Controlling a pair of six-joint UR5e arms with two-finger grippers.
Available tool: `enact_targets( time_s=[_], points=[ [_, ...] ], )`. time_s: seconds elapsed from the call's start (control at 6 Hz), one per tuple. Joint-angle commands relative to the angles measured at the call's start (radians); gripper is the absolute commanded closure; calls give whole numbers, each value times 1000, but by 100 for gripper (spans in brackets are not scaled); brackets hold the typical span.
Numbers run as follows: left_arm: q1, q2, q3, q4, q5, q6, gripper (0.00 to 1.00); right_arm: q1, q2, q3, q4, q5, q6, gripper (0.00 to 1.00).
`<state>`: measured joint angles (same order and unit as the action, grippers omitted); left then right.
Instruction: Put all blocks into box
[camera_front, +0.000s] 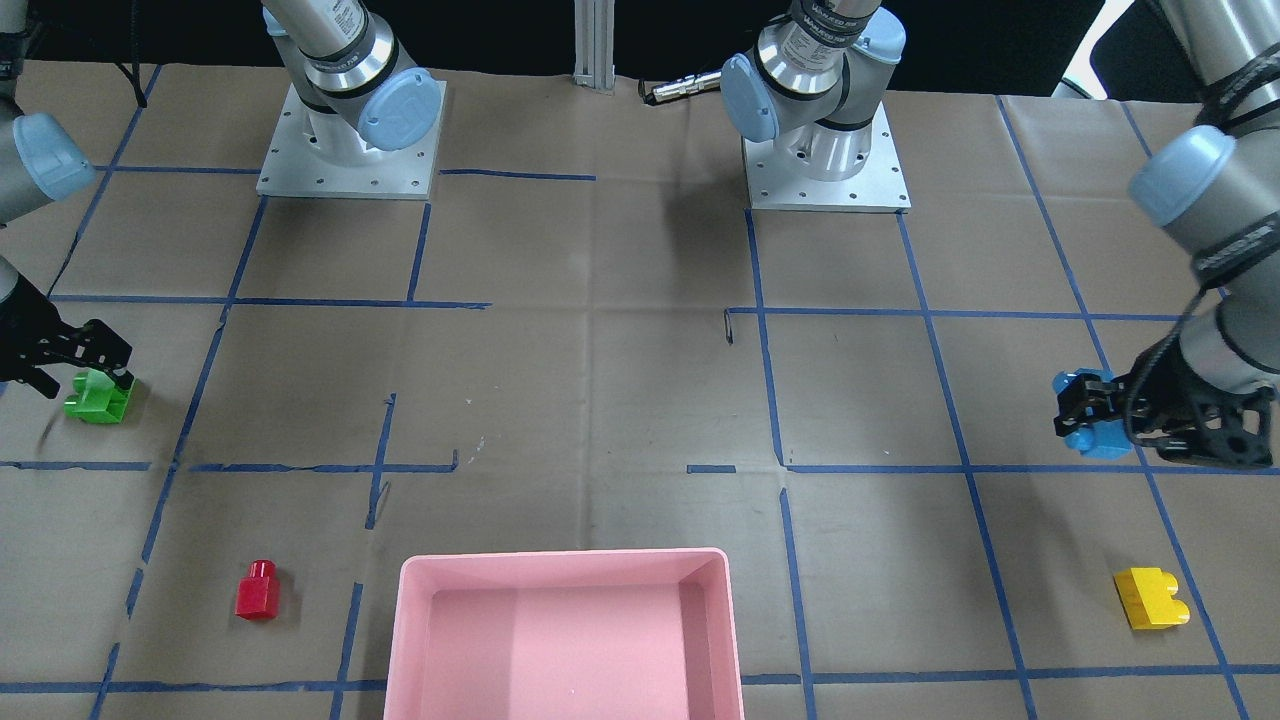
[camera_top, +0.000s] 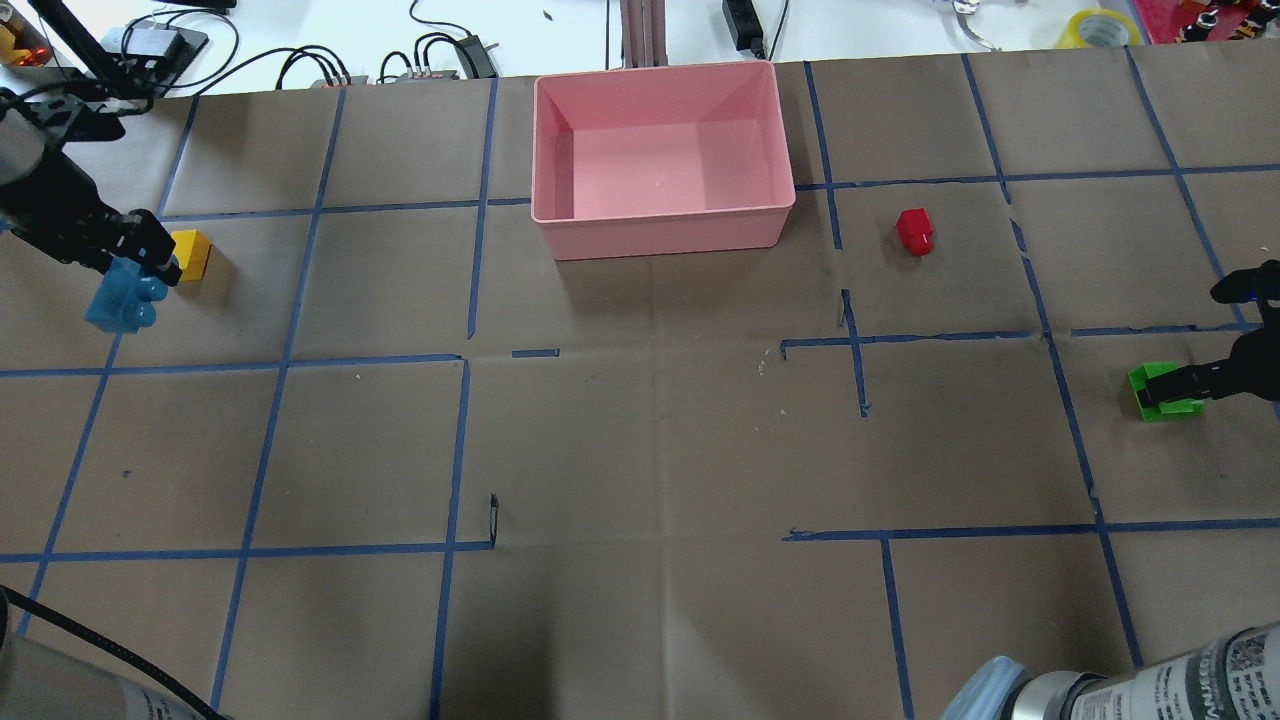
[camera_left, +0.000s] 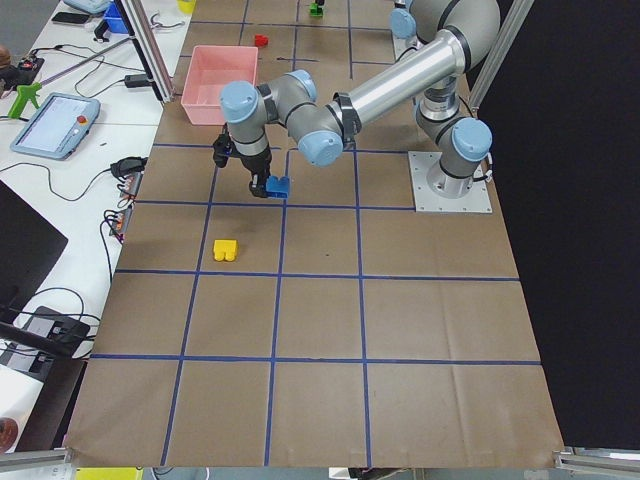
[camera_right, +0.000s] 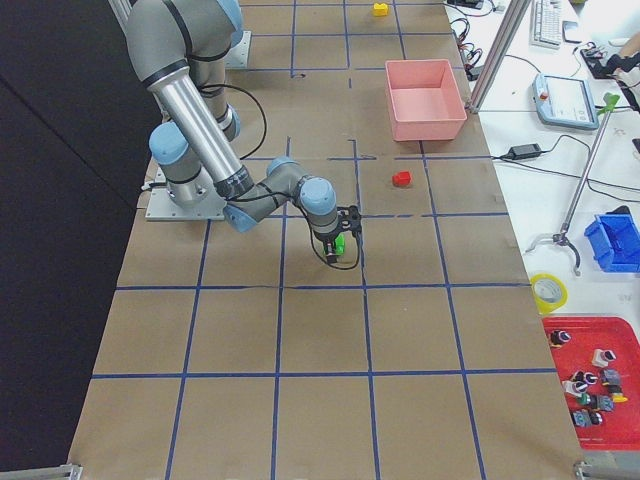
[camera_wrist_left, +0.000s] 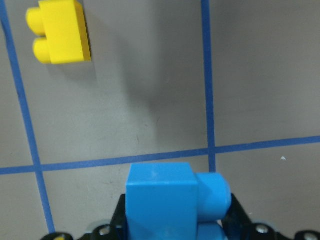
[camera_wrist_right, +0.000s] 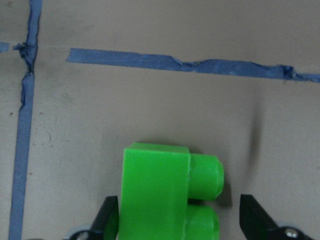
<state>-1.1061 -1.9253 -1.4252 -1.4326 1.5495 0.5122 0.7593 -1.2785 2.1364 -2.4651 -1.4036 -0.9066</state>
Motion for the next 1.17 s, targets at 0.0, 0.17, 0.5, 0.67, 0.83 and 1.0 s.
enact_targets(
  time_s=[0.0,0.17,0.5,0.67,0.83,1.0],
  points=[
    [-133,-44,106,-31,-66,-223,94,0,-4,-4,-5,2,-2,21],
    [-224,-104,200,-28,-66,-318,94,0,-4,-4,-6,2,-2,28],
    [-401,-289,499,-79,-58,-508,94,0,-5,-4,-5,2,1,44],
    [-476,-378,637,-89,-63,-623,94,0,-7,-4,-2,3,6,62],
    [-541,-458,731,-89,-66,-730,94,0,-10,-6,6,0,6,74],
    [-588,-512,776,-78,-68,-782,94,0,-16,-9,12,0,9,91]
  ],
)
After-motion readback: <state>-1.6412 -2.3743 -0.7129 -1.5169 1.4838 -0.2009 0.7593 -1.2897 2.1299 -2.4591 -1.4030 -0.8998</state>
